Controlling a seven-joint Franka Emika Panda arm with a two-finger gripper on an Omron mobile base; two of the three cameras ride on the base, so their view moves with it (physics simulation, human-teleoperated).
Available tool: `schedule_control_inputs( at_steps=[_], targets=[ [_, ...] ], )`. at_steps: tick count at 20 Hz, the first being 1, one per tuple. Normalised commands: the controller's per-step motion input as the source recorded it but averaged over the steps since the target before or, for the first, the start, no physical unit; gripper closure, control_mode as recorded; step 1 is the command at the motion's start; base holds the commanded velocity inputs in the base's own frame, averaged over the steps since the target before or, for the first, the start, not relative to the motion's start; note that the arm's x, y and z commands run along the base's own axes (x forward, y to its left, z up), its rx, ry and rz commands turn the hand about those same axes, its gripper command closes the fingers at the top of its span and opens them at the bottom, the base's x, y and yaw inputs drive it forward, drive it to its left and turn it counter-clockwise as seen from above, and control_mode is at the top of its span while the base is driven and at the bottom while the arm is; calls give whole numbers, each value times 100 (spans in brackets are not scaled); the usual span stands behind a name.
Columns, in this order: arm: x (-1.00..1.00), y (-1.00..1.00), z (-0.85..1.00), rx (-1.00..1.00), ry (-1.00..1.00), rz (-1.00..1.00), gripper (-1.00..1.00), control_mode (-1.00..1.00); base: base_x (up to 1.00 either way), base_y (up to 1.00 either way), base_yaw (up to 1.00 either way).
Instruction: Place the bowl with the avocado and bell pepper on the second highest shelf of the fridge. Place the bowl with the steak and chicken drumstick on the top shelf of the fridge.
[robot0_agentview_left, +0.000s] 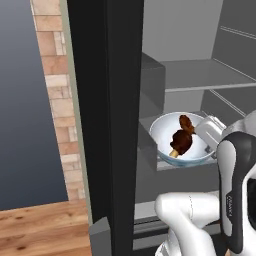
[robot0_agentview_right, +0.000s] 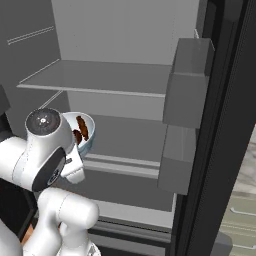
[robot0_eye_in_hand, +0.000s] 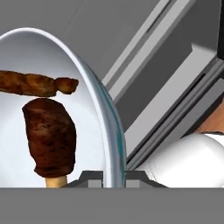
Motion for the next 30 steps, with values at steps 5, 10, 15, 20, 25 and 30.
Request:
schedule_control_inputs(
  at_steps=[5,10,15,20,25,30],
  targets=[
    [-27,0,100,3,-22,-14,100,-100,0,0,0],
    [-11,0,100,3,-20,-13,100,-100,0,0,0],
    [40,-4,95,3,2,-8,100,-100,0,0,0],
    [95,-1,26,0,0,-11,100,-100,0,0,0],
    [97,-5,-15,0,-2,0,100,-100,0,0,0],
    [100,-14,-22,1,0,0,100,-100,0,0,0]
  ],
)
